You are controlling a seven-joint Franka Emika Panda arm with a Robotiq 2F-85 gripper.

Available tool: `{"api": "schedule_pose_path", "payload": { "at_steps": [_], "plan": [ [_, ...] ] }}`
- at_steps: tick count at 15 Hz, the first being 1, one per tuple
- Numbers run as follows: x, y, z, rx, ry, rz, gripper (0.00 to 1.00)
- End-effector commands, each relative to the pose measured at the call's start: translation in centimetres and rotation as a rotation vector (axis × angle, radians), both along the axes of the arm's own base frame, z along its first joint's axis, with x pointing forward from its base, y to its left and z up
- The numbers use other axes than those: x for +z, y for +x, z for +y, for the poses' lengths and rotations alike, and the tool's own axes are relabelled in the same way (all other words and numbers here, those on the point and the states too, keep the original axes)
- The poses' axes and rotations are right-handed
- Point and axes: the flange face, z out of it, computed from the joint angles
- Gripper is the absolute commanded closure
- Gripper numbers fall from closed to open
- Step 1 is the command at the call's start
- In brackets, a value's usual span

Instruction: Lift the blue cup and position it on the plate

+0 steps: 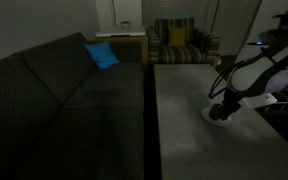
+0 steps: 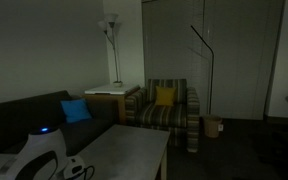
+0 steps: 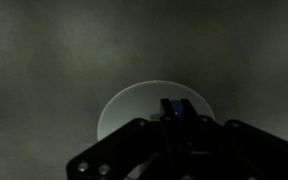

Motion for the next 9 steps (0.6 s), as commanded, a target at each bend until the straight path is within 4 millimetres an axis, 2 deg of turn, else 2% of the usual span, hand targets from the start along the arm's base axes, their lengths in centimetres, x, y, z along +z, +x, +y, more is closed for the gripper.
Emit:
{"api": "schedule_pose_path", "payload": {
  "at_steps": [1, 9],
  "plan": [
    [0.00, 0.02, 0.19, 0.004, 0.004, -0.002, 0.97],
    [0.02, 0.09, -0.41, -0.009, -0.001, -0.008, 0.97]
  ]
}}
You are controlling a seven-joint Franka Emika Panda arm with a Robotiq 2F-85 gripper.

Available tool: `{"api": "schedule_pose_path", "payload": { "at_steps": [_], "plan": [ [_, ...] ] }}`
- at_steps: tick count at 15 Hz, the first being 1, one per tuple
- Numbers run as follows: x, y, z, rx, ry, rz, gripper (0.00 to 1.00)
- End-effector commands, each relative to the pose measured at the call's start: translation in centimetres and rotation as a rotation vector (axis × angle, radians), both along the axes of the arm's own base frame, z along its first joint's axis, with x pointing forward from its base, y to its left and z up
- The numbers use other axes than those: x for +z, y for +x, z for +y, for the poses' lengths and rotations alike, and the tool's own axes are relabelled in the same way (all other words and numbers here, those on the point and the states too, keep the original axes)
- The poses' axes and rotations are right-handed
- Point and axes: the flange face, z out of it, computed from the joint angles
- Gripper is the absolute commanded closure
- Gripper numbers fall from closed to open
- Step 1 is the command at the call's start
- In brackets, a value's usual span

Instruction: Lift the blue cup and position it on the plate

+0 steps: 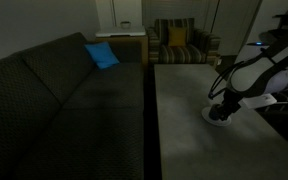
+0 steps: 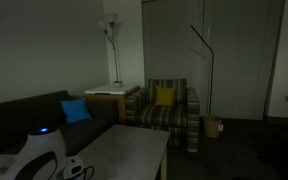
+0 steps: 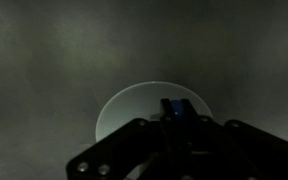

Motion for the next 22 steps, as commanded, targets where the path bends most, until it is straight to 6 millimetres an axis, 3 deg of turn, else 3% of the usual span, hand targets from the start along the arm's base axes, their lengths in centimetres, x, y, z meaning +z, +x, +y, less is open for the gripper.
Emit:
{"api": "schedule_pose_path", "payload": {
  "at_steps": [1, 7, 9, 17, 22],
  "plan": [
    [0.1, 0.1, -0.6, -0.010, -0.002, -0.007, 0.97],
    [-0.1, -0.1, -1.3, -0.032, -0.008, -0.006, 0.97],
    [-0.2, -0.1, -1.3, -0.033, -0.005, -0.004, 0.61],
    [0.1, 0.2, -1.0, -0.031, -0.013, -0.024, 0.05],
    [2.9, -0.3, 0.8, -0.011, -0.008, -0.027, 0.00]
  ]
}}
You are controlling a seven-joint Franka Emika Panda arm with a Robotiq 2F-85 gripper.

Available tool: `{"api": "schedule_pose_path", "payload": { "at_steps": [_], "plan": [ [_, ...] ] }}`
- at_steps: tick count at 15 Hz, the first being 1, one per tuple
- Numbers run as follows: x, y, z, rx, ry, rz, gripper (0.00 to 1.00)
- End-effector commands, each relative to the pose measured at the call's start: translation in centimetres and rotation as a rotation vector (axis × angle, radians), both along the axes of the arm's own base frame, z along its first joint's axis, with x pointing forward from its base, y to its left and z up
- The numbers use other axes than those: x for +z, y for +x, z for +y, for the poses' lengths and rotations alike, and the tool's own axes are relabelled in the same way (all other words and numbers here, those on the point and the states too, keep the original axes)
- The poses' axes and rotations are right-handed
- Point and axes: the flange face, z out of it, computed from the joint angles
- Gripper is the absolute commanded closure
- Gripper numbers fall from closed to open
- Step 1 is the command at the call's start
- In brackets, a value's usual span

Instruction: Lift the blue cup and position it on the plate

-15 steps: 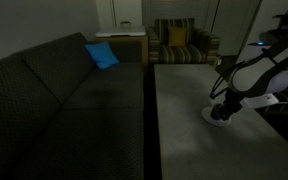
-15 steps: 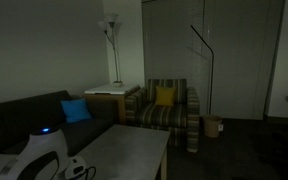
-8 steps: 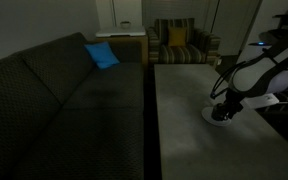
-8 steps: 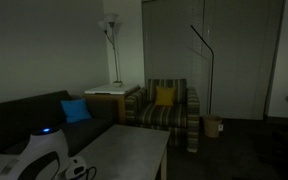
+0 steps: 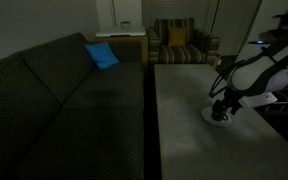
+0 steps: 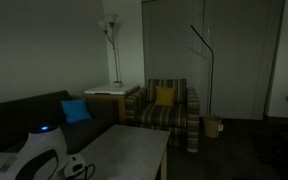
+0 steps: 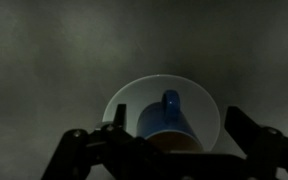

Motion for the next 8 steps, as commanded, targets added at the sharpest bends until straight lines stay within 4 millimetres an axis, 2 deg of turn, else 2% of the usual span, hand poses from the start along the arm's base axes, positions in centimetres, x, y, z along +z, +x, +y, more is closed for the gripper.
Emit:
{"api": "schedule_pose_path", "payload": {
  "at_steps": [1, 8],
  "plan": [
    [3.1, -0.8, 1.6, 0.005, -0.011, -0.027, 0.00],
    [8.3, -3.2, 6.4, -0.038, 0.003, -0.170, 0.00]
  ]
}}
